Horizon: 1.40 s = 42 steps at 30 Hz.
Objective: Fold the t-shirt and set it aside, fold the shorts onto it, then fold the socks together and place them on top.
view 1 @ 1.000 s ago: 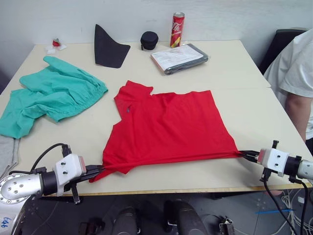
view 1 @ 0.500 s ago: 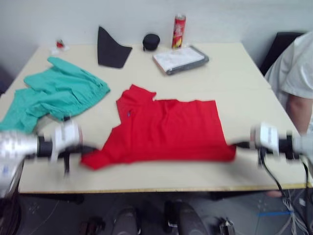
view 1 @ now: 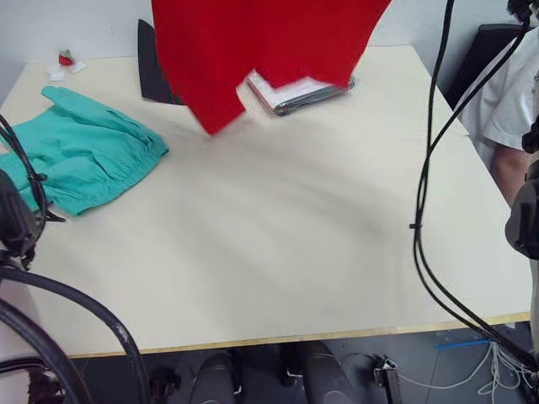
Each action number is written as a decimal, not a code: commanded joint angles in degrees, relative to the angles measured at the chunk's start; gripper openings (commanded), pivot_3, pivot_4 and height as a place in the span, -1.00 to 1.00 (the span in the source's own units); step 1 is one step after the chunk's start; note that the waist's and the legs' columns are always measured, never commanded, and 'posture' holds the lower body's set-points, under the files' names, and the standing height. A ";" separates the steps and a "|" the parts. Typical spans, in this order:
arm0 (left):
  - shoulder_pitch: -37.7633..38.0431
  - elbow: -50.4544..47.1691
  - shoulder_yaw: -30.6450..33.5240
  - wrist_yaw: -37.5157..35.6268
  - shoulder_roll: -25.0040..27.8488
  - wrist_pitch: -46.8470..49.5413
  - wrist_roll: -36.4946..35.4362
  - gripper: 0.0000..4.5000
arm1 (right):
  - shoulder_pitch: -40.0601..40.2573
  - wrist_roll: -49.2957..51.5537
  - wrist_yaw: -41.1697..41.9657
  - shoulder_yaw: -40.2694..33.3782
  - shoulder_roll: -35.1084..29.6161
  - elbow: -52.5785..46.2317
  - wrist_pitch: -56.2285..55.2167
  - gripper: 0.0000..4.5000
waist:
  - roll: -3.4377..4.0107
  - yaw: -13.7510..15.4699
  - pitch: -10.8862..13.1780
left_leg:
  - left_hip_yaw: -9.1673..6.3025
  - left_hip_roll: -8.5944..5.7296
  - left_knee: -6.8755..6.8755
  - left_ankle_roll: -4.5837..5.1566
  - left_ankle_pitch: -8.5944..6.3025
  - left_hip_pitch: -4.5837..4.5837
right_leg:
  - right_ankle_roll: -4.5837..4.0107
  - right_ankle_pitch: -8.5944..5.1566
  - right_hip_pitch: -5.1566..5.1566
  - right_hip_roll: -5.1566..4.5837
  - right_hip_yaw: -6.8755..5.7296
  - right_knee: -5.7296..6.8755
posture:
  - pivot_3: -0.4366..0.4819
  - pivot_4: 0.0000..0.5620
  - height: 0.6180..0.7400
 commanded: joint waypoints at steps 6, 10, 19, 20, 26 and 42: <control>23.63 -10.37 6.94 -26.61 9.13 -6.87 -13.31 -1.00 | 17.54 4.92 11.05 -3.59 -3.55 -2.62 -4.52 -0.99 | -0.04 0.10 0.03 | 0.71 0.07 0.78 0.22 0.10 0.47 | 0.04 0.01 0.49 0.02 0.31 0.40 | -0.05 -0.47 1.00; 51.02 -28.15 16.02 -31.39 12.53 2.73 -22.99 -1.00 | 30.90 6.97 18.76 -3.05 -5.51 -10.77 -7.47 -0.99 | -0.05 -0.24 0.05 | 0.51 0.29 0.57 0.14 0.15 1.65 | -0.01 -0.03 1.31 -0.13 0.72 0.61 | -0.05 -0.47 1.00; 117.18 -81.38 29.91 -26.91 -3.69 25.00 -24.16 -1.00 | 66.75 18.25 30.66 -5.96 -10.45 -37.30 -3.41 -0.99 | -0.09 0.31 0.03 | -0.10 0.42 0.56 -0.07 -0.30 1.79 | 0.03 -0.50 1.66 0.18 1.10 0.46 | -0.05 -0.47 1.00; 118.87 -83.63 29.23 -26.09 -4.97 26.42 -24.21 -1.00 | 69.53 18.78 31.18 -6.09 -10.87 -39.37 -3.29 -0.99 | -0.08 0.71 0.03 | -0.18 0.40 0.60 -0.06 -0.31 1.99 | 0.05 -0.49 1.90 0.22 1.10 0.41 | -0.05 -0.47 1.00; 123.42 -89.89 26.09 -26.11 -6.61 30.33 -23.91 -1.00 | 83.28 17.82 31.17 -7.87 -12.75 -45.01 -4.14 -0.99 | -0.07 1.84 -0.17 | -0.60 0.40 0.39 0.09 -0.69 2.99 | 0.09 -0.27 3.45 0.29 0.78 -0.61 | -0.05 -0.47 1.00; 121.51 -92.76 25.51 -34.16 0.17 46.79 -31.78 -1.00 | 99.65 21.57 33.20 -10.17 -14.55 -52.24 4.27 -0.99 | -0.06 1.74 -0.31 | -0.49 0.45 0.11 0.12 -0.76 2.97 | 0.19 -0.41 3.35 0.35 0.80 -0.73 | -0.05 -0.47 1.00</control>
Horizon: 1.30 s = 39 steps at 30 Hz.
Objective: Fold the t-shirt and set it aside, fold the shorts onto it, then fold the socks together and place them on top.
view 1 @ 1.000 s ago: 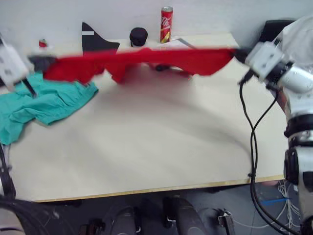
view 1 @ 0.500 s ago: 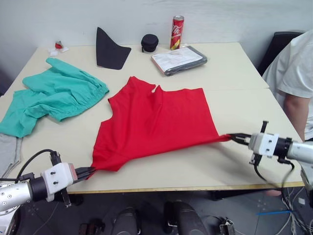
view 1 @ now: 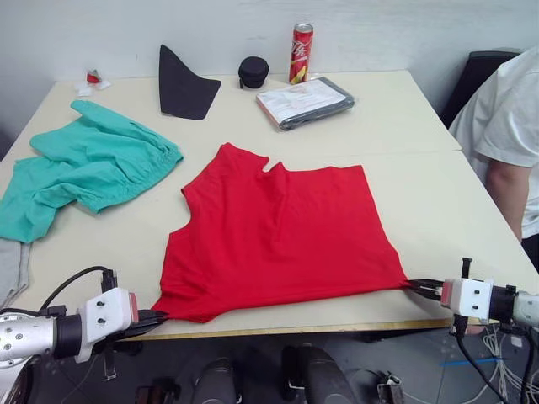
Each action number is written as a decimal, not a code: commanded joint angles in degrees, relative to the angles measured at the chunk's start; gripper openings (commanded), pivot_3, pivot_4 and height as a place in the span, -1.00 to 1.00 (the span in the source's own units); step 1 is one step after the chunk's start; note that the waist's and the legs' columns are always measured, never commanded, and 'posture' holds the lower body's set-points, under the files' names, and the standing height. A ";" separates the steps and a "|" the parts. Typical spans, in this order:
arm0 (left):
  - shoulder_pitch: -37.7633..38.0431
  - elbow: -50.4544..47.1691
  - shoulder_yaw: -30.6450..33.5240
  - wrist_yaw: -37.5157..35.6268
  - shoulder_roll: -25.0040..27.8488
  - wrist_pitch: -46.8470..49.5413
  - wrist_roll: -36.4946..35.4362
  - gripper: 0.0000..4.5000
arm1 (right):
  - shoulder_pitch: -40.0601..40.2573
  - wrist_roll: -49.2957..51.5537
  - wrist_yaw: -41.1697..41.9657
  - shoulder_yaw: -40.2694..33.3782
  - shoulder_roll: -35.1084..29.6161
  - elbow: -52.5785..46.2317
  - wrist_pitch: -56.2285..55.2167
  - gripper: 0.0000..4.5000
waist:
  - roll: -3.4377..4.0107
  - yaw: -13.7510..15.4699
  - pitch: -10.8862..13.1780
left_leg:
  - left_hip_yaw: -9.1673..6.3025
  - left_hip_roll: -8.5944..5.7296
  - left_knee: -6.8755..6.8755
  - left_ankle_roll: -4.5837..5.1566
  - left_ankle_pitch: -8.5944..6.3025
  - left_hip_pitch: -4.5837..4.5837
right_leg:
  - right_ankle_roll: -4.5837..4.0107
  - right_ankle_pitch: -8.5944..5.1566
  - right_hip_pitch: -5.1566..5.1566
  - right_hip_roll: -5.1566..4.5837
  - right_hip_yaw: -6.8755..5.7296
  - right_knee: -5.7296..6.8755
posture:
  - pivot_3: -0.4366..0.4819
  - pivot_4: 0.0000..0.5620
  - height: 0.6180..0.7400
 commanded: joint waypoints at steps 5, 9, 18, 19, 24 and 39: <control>-10.76 5.25 -0.67 -5.74 7.90 11.40 -6.64 -1.00 | 2.00 9.69 4.55 -3.08 -1.84 -7.54 19.49 -0.99 | -0.02 0.12 -0.05 | -0.08 -0.01 -0.02 0.08 -0.03 -0.02 | -0.01 0.00 0.00 0.00 -0.01 0.03 | -0.05 -0.47 1.00; -23.14 12.94 -7.78 -8.36 11.28 12.10 -4.95 -1.00 | -0.12 11.79 6.65 -3.24 -2.40 -9.53 28.54 -0.99 | 0.01 0.11 -0.04 | -0.08 -0.01 -0.05 0.06 -0.01 -0.03 | -0.01 0.01 -0.03 0.01 -0.01 0.04 | -0.05 -0.47 1.00; -41.93 26.86 -20.92 -10.77 8.16 11.23 -0.15 -1.00 | -7.31 10.51 6.06 -1.35 1.70 -7.65 36.03 -0.99 | 0.04 0.06 -0.03 | 0.09 -0.02 -0.27 -0.20 0.12 -0.07 | -0.04 -0.02 -0.21 0.01 -0.02 0.02 | -0.05 -0.47 1.00; -42.94 27.91 -21.74 -10.94 7.56 10.69 0.36 -1.00 | -7.76 10.01 5.83 -1.02 2.43 -7.33 36.05 -0.99 | 0.04 0.05 -0.03 | 0.09 -0.03 -0.25 -0.20 0.12 -0.06 | -0.04 -0.03 -0.21 0.01 -0.02 0.01 | -0.05 -0.47 1.00; -44.48 30.25 -22.00 -11.00 6.02 11.11 0.38 -1.00 | -7.64 9.09 3.66 -1.98 5.31 -7.21 37.13 -0.99 | 0.02 -0.06 -0.03 | 0.14 -0.02 -0.19 -0.20 0.12 -0.06 | -0.03 -0.03 -0.20 0.00 0.00 0.03 | -0.05 -0.47 1.00; -40.12 25.13 -3.58 -2.47 -2.12 10.86 -10.42 -0.16 | -0.15 23.03 -4.69 -17.08 9.26 -30.38 46.39 0.02 | 0.01 -0.44 -0.03 | 0.10 0.00 -0.31 -0.26 0.18 0.00 | 0.00 -0.02 -0.18 -0.03 0.01 0.09 | -0.05 -0.47 1.00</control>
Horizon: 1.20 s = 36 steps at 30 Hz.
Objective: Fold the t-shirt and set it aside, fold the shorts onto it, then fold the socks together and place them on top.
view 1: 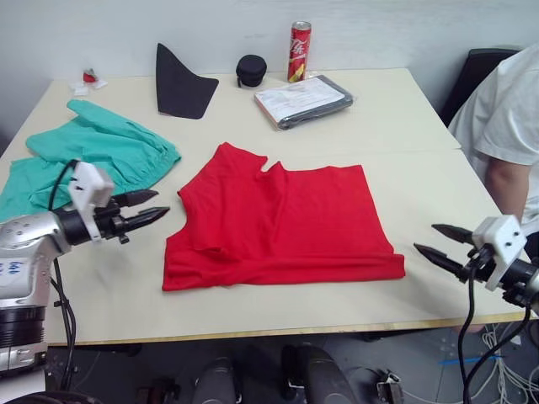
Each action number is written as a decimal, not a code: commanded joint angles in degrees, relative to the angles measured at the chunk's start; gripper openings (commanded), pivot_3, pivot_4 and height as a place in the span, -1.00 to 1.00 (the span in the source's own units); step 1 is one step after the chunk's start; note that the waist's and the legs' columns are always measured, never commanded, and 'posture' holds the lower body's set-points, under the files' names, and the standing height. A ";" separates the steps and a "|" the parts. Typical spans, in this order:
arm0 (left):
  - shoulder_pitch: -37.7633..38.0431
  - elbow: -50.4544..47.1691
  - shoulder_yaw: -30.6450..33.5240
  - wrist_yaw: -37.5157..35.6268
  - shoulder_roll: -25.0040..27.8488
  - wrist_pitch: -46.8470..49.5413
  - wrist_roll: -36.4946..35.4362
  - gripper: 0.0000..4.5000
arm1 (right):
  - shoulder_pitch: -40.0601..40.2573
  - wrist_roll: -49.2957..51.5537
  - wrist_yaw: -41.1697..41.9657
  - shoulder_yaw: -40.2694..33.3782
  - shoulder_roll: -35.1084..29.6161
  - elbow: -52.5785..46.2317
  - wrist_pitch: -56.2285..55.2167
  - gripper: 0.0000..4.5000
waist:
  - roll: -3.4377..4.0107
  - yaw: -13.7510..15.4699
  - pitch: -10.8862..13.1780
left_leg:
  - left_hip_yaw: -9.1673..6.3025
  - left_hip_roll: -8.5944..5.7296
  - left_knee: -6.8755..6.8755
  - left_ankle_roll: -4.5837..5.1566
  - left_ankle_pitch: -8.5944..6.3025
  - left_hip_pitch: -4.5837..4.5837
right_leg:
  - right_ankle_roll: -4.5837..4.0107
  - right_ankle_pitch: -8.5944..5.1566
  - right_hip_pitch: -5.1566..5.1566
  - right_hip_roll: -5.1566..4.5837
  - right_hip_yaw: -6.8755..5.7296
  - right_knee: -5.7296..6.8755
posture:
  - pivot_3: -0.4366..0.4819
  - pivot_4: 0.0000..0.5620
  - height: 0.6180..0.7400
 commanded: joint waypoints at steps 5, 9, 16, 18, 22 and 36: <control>11.34 -18.53 -2.43 -5.47 0.26 4.17 -6.21 -0.84 | 1.90 -0.87 -2.42 10.09 5.04 -18.48 2.36 -0.71 | -0.04 0.42 -0.02 | -0.04 -0.01 -0.05 -0.04 0.01 0.00 | 0.00 -0.03 0.01 0.01 0.00 -0.05 | -0.05 -0.47 1.00; 15.84 -23.75 -10.13 -1.23 -4.16 -0.42 0.47 -1.00 | -0.83 -13.69 -9.11 22.97 11.82 -16.22 -0.77 -0.99 | -0.11 0.62 -0.07 | -0.13 -0.17 -0.05 0.01 0.00 -0.02 | 0.03 -0.01 0.06 -0.10 0.04 -0.08 | -0.05 -0.47 1.00; 17.81 -17.37 -14.93 11.82 -11.47 -6.57 12.95 -1.00 | -1.99 -27.41 -18.38 28.97 17.88 -4.16 -8.37 -0.99 | -0.14 0.49 -0.10 | -0.13 -0.23 -0.06 0.07 0.03 -0.04 | 0.06 0.00 0.03 -0.11 0.08 -0.05 | -0.05 -0.47 1.00; 18.30 -15.43 -14.18 14.03 -12.15 -7.14 14.12 -1.00 | -1.35 -26.92 -20.28 25.49 17.74 -1.72 -9.73 -0.99 | -0.19 0.46 -0.13 | -0.13 -0.23 -0.07 0.07 0.03 -0.02 | 0.06 0.00 0.05 -0.11 0.09 -0.07 | -0.05 -0.47 1.00; 17.57 -10.13 -11.56 17.56 -12.18 -7.65 14.97 -1.00 | 0.19 -23.92 -20.84 17.21 15.32 3.03 -12.70 -0.99 | -0.32 0.67 -0.27 | -0.17 -0.23 -0.06 0.10 0.02 0.02 | 0.06 0.00 0.12 -0.13 0.05 -0.07 | -0.05 -0.47 1.00; 10.67 -15.14 -8.67 4.84 -10.42 -5.86 -1.35 -1.00 | -0.21 -11.15 -13.73 11.19 14.40 -0.43 -16.50 -0.99 | -0.24 0.29 -0.31 | -0.14 -0.17 -0.18 0.08 0.07 -0.01 | 0.07 0.01 0.04 -0.11 0.02 -0.06 | -0.05 -0.47 1.00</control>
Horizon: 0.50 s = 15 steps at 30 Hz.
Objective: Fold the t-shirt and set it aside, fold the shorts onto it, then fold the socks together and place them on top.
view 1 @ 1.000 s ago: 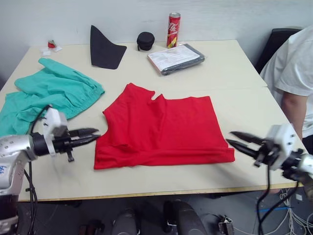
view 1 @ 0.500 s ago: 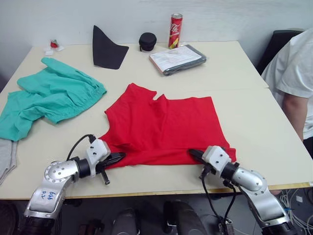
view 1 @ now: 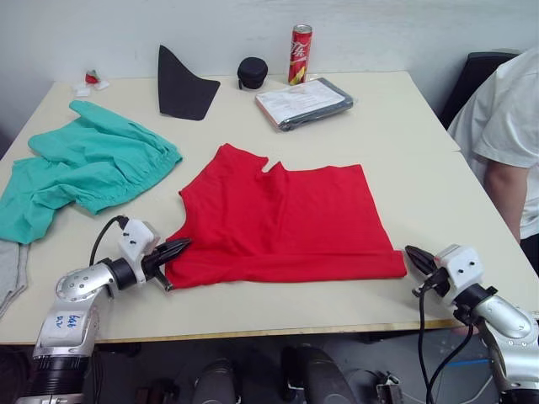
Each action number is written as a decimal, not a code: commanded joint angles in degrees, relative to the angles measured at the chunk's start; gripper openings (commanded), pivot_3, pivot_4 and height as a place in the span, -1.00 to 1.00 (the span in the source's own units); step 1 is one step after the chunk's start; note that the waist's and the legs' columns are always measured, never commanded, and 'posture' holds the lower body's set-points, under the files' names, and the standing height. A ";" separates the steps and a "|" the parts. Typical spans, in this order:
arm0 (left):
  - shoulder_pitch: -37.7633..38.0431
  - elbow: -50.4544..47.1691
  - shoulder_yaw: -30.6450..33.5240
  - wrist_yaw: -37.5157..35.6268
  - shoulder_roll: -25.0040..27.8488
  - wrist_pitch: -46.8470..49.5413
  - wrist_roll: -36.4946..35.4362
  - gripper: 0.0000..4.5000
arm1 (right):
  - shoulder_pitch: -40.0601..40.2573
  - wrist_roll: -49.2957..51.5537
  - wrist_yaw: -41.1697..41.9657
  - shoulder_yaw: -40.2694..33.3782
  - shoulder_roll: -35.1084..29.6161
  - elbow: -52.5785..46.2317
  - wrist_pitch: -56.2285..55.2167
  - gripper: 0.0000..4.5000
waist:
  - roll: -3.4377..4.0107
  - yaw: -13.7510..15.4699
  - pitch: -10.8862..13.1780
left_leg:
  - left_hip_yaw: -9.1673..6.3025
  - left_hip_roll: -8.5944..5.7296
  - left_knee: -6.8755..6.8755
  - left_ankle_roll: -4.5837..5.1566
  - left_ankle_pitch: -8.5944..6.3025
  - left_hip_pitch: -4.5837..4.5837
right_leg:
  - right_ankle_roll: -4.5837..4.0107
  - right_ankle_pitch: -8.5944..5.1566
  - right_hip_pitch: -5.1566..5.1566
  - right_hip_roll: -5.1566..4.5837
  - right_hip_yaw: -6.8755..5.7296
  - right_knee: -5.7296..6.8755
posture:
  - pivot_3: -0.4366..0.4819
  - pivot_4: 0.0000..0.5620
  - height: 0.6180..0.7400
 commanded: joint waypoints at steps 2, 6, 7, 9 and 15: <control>-1.76 -10.70 -3.19 -6.76 2.40 3.99 -5.67 -1.00 | -0.80 0.13 2.88 6.66 0.67 -12.80 2.18 -0.99 | 0.01 0.11 -0.01 | -0.02 0.01 0.00 -0.02 0.00 0.02 | 0.00 0.00 0.02 0.01 0.00 0.00 | -0.05 -0.47 1.00; -4.32 -11.02 -12.93 -2.37 -2.06 3.75 1.76 -1.00 | -2.25 -6.63 0.76 15.82 4.43 -14.19 3.07 -0.99 | 0.08 0.40 -0.06 | -0.03 -0.06 -0.01 -0.02 -0.01 0.03 | 0.03 -0.02 0.06 0.00 0.01 -0.04 | -0.05 -0.47 1.00; -4.96 -8.74 -14.94 -0.80 -3.27 2.81 4.60 -1.00 | -2.80 -7.78 -0.43 16.76 5.70 -13.01 3.23 -0.99 | 0.08 0.46 -0.06 | -0.04 -0.10 0.00 -0.01 -0.01 0.00 | 0.04 -0.02 0.05 -0.02 0.01 -0.04 | -0.05 -0.47 1.00; -6.34 -4.12 -16.58 0.95 -4.91 1.24 7.81 -1.00 | -3.73 -10.11 -2.64 17.50 7.40 -9.88 2.60 -0.99 | 0.06 0.39 -0.05 | -0.03 -0.12 0.06 0.02 -0.02 -0.05 | 0.06 -0.02 0.02 -0.03 0.02 -0.05 | -0.05 -0.47 1.00; -9.11 5.72 -14.26 5.79 -6.48 -3.62 11.77 -1.00 | -0.70 -8.43 -2.28 11.55 5.33 -4.14 -1.85 -0.99 | 0.05 0.36 -0.06 | -0.05 -0.11 0.04 0.05 -0.01 -0.02 | 0.07 -0.01 0.04 -0.03 0.01 -0.05 | -0.05 -0.47 1.00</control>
